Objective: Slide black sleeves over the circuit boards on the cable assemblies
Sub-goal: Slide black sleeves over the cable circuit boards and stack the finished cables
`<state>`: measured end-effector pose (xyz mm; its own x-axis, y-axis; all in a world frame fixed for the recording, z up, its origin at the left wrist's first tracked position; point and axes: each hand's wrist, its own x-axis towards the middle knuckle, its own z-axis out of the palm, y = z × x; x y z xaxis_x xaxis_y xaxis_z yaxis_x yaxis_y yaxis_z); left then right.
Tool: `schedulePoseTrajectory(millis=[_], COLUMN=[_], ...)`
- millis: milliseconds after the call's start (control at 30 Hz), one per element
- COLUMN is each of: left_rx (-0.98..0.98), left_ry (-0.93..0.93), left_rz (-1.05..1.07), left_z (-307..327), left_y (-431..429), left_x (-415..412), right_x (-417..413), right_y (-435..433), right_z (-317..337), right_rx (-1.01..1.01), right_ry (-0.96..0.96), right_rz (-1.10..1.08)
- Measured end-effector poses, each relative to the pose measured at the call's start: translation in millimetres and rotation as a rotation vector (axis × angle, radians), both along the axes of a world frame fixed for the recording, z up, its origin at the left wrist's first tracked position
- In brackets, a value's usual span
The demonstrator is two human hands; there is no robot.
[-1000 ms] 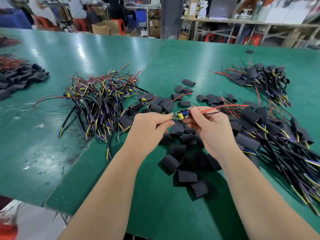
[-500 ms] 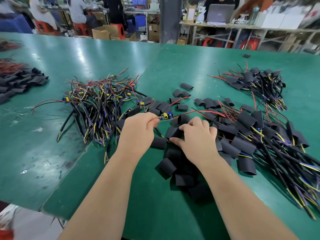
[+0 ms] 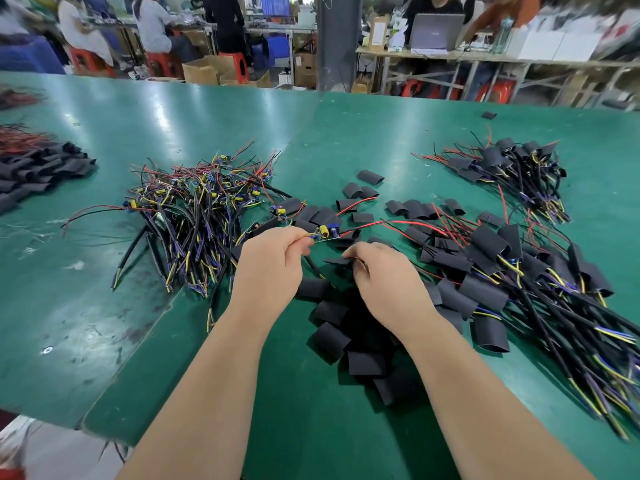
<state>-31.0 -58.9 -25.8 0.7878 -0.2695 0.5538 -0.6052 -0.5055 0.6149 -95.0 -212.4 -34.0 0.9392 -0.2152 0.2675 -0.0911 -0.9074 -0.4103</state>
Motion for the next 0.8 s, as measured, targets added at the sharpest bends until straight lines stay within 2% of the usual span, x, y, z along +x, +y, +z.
schedulePoseTrajectory(millis=[200, 300, 367, 567, 800], left_rx=[-0.038, -0.067, -0.084, -0.073, 0.127], left_ry=[-0.022, -0.016, 0.022, 0.049, -0.009], left_rz=[0.035, 0.037, 0.027, 0.008, 0.054], left_z=[1.4, 1.0, -0.3, -3.7, -2.7], left_y=[1.8, 1.4, -1.2, -11.9, -8.6], left_x=[1.9, 1.8, -1.3, -10.8, -9.1], right_x=[-15.6, -19.9, -17.7, -11.7, -15.2], right_y=[-9.8, -8.6, -5.8, 7.8, 12.0], right_z=[12.5, 17.5, 16.5, 16.8, 17.7], right_rx=[0.444, 0.821, 0.997, 1.287, 1.390], right_ry=[-0.138, -0.211, -0.257, -0.277, -0.219], right_rz=[0.041, 0.094, 0.091, 0.130, 0.166])
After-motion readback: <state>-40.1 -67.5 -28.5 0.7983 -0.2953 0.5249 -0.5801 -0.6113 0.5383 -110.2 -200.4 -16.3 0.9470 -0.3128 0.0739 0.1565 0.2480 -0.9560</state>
